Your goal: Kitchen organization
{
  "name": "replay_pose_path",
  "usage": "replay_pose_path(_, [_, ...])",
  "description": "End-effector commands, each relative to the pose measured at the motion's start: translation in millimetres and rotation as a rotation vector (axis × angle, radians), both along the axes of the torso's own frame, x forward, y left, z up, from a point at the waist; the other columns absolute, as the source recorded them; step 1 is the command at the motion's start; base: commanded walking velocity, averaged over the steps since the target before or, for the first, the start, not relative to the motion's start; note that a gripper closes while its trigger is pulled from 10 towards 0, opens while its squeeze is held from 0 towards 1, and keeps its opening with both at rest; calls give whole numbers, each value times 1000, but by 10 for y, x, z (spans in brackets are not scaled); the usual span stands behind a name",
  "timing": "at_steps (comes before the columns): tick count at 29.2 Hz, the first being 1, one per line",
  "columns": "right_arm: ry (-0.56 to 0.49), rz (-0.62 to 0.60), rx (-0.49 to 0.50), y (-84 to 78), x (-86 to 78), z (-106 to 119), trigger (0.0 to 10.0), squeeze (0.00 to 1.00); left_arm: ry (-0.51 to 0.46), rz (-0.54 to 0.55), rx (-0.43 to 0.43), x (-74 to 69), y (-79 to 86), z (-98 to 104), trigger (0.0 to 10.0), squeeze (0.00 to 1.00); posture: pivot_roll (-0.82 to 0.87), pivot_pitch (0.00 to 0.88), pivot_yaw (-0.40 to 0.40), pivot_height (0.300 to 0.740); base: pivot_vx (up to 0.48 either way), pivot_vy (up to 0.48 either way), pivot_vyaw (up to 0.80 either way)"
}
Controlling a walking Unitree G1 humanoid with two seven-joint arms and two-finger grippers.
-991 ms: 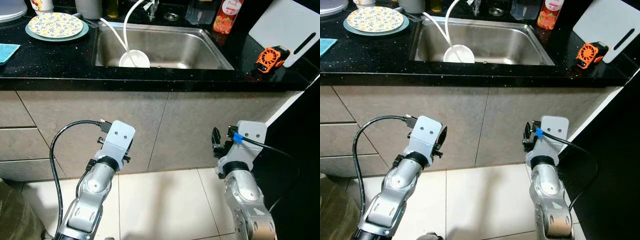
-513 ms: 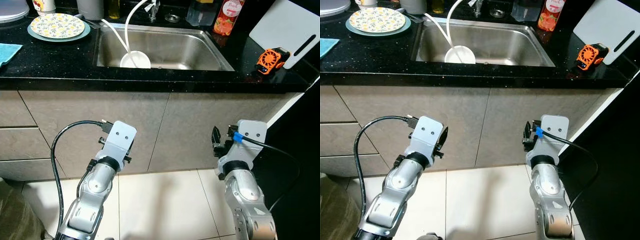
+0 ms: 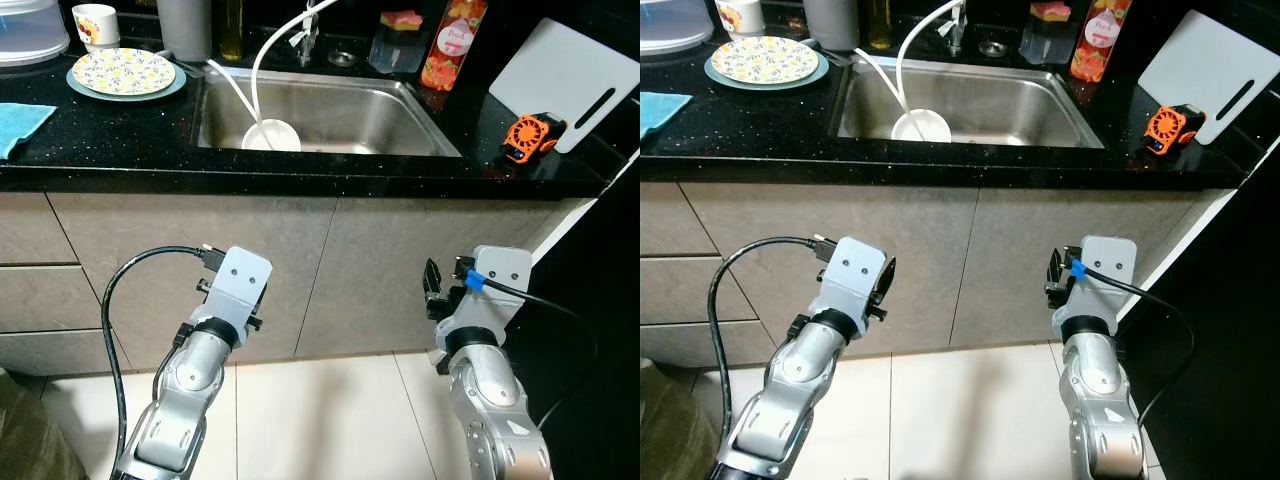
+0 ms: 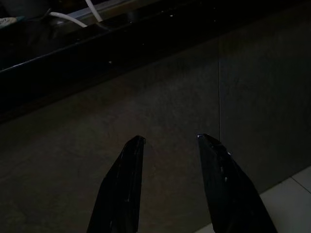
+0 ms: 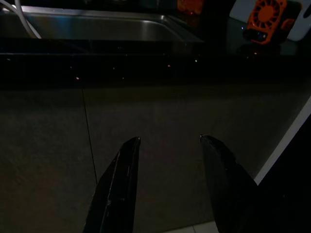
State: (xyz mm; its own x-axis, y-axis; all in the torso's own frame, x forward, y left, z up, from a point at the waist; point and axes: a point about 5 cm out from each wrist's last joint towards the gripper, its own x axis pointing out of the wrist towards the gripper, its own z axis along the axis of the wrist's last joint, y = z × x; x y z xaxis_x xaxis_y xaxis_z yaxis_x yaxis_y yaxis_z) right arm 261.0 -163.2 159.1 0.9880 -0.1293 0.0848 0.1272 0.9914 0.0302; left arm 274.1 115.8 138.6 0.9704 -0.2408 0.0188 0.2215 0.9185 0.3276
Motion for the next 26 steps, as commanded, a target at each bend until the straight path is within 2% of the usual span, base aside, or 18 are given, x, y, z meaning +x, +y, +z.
replay_pose_path(1, [22,-10,-1,-21,-14,-65,10000,0,17,-5,6,-19,-21,-62,10000,0,232,0,-98,740,0,0,0])
replay_pose_path(26, [32,4,-7,-19,-4,-120,10000,0,13,-4,9,-30,-40,-108,10000,0,219,0,-106,740,0,0,0])
